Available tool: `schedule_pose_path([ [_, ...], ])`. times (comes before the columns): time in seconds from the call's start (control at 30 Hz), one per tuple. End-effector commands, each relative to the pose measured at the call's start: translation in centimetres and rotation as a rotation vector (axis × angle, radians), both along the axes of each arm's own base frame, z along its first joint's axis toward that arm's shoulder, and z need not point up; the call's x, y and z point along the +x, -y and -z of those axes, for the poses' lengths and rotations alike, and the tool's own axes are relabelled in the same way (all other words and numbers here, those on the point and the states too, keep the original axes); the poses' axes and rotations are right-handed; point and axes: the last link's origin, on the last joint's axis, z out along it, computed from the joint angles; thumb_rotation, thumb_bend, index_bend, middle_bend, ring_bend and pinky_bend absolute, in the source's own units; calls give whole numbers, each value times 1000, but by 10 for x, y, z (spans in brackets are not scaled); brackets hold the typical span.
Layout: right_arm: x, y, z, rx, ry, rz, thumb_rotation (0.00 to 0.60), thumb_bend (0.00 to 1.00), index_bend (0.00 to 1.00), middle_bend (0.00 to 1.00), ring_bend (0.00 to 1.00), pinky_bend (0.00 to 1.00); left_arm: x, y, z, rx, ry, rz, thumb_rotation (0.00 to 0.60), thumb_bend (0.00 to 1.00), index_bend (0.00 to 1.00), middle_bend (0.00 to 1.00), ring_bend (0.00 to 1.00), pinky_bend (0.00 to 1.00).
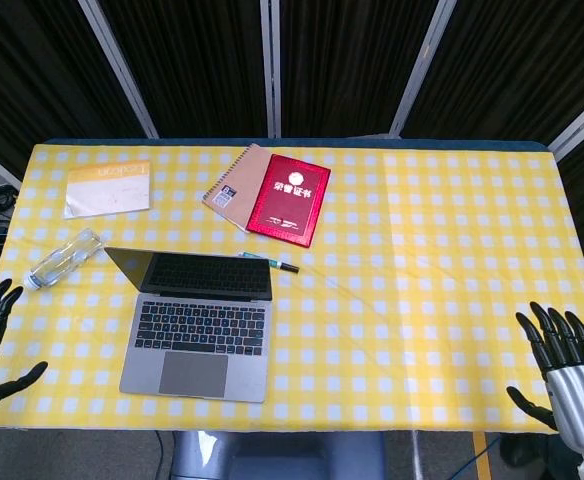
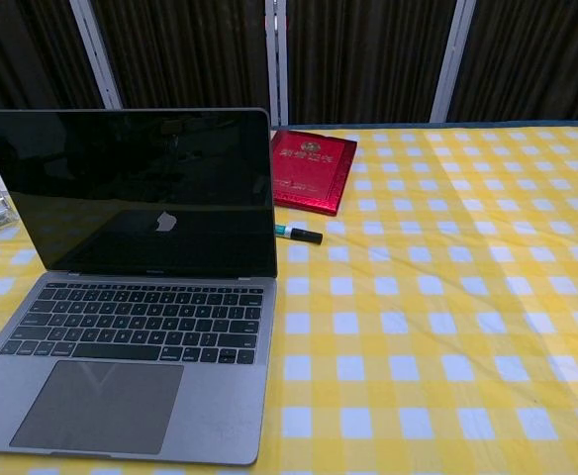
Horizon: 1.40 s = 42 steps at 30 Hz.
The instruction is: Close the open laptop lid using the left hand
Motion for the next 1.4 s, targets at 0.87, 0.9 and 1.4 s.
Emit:
schedule_pose_path([
  [0.87, -4, 4, -1, 7, 19, 30, 600, 0, 17, 0, 0, 0, 60, -127, 14, -255, -32, 94, 600, 1000, 0, 0, 0, 0],
  [0.9, -4, 4, 0, 12, 17, 29, 600, 0, 17, 0, 0, 0, 66, -137, 18, -271, -34, 94, 600, 1000, 0, 0, 0, 0],
  [1.4, -6, 8, 8, 29, -5, 44, 600, 0, 17, 0, 0, 0, 89, -194, 65, -424, 23, 70, 600, 1000, 201, 137, 126, 179],
])
